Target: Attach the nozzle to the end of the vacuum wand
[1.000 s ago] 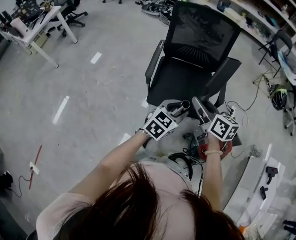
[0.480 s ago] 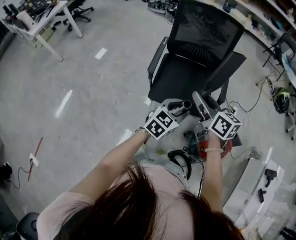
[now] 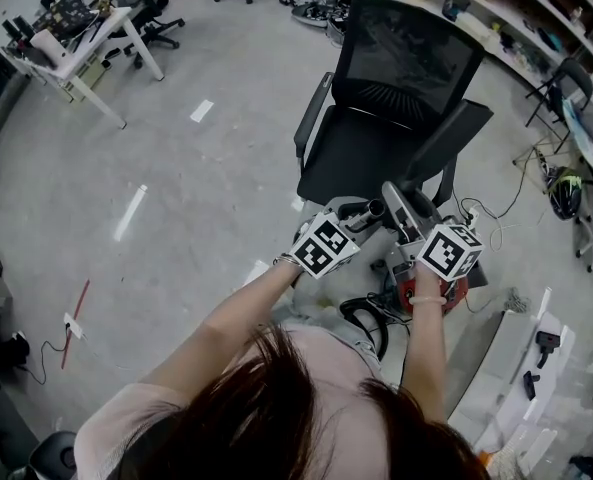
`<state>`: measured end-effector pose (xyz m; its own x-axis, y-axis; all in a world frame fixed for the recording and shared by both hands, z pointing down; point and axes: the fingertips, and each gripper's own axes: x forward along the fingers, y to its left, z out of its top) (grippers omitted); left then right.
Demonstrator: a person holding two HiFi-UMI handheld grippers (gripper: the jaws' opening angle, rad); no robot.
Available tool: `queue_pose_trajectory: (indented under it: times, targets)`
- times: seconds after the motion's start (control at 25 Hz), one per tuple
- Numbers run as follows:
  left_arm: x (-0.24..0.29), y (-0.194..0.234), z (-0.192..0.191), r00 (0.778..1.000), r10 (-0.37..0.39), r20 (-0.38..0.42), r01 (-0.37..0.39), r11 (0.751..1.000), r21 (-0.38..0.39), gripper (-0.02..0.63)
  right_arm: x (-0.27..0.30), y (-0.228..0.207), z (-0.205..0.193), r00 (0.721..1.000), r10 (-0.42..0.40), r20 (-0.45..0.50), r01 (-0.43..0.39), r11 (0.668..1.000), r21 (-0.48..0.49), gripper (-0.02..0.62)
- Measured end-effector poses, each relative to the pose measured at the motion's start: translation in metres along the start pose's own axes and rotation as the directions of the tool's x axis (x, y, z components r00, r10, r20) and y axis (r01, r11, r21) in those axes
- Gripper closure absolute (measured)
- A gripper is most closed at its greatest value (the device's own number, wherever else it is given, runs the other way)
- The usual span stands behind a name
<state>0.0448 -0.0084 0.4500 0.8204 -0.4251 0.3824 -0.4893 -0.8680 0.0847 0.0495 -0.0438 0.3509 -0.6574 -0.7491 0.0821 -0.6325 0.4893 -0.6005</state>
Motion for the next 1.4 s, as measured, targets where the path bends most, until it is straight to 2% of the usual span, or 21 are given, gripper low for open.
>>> queue_pose_trajectory:
  times: [0.6,0.76,1.16,1.4]
  targets:
    - [0.000,0.003,0.000,0.999,-0.033,0.004,0.033,0.999,0.005,0.443,0.003,0.001,0.001,0.999,-0.012,0.037,0.012,1.000,0.006,0.414]
    - [-0.001,0.009,0.001,0.999,-0.034,0.004,0.034,0.999,-0.002,0.443,0.006,0.007,0.002,0.998,0.016,0.063,-0.017,1.000,0.009,0.414]
    - [-0.001,0.019,0.001,0.998,-0.058,0.007,0.058,0.998,-0.004,0.443,0.016,0.012,0.002,0.998,-0.013,0.067,0.017,0.999,-0.051,0.414]
    - [-0.002,0.024,0.002,0.998,-0.070,0.006,0.070,0.998,-0.004,0.443,0.027,0.021,-0.002,0.998,-0.033,0.051,0.040,0.988,-0.147,0.414]
